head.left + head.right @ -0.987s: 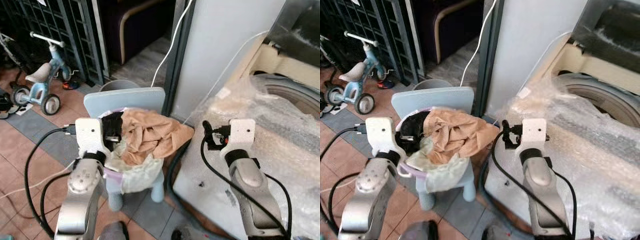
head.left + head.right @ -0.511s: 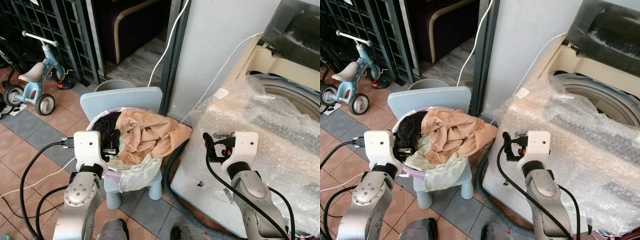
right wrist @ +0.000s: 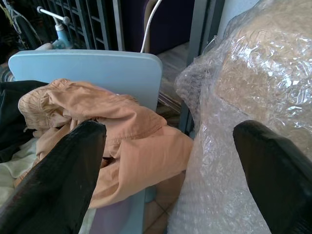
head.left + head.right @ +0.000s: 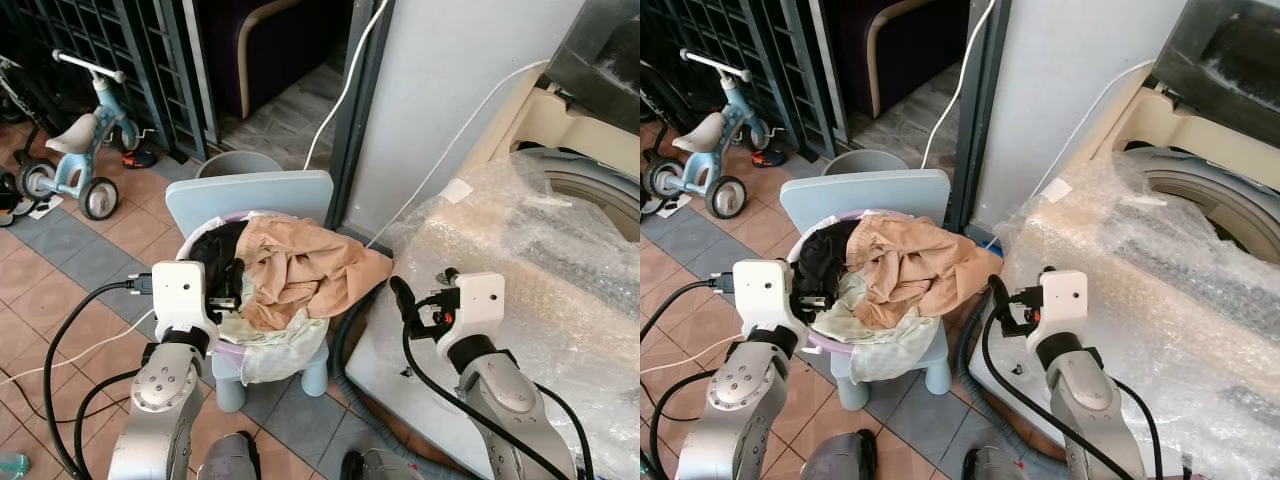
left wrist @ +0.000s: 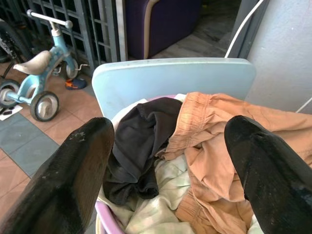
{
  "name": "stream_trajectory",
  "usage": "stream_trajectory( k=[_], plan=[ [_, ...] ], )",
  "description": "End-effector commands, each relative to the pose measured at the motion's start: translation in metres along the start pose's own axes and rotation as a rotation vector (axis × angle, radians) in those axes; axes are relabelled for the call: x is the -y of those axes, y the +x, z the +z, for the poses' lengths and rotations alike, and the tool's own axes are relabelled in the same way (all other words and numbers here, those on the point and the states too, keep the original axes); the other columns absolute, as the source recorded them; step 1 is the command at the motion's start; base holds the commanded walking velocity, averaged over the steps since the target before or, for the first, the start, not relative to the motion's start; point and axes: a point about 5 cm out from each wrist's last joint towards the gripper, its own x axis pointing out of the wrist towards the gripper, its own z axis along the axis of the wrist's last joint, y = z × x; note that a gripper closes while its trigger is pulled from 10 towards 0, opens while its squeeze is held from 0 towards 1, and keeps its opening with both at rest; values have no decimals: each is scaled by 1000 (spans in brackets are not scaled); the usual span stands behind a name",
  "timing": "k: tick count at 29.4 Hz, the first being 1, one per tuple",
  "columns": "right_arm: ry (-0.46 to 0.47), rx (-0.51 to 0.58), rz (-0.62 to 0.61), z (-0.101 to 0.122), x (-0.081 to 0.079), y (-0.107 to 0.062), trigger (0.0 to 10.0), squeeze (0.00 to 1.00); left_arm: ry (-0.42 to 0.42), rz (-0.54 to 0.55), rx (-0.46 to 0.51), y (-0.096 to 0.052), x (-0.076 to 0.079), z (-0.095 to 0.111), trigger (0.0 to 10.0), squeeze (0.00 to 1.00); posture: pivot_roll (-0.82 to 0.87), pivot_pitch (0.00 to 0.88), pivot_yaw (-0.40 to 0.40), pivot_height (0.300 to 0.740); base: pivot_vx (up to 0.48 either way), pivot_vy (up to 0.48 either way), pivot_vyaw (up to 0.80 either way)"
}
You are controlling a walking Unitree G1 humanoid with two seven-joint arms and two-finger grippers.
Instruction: Clothes washing
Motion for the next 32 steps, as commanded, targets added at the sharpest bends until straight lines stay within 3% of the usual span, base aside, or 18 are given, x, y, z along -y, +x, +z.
stream_trajectory(
  k=[1,10,16,32],
  plan=[
    [5,13,-2,4,2,-1,10000,0,3,2,-7,-1,-1,0,10000,0,33,116,-33,740,-251,0,400],
    [29,24,23,5,-4,2,10000,0,5,-8,-10,0,1,1,10000,0,35,118,-29,740,-319,0,0],
    [42,33,42,6,-6,4,10000,0,-8,-13,-14,2,1,1,10000,0,35,117,-27,740,0,0,736],
    [37,56,-20,11,0,13,10000,0,-1,9,-8,6,-1,4,10000,0,35,125,-22,740,0,425,56]
  ],
)
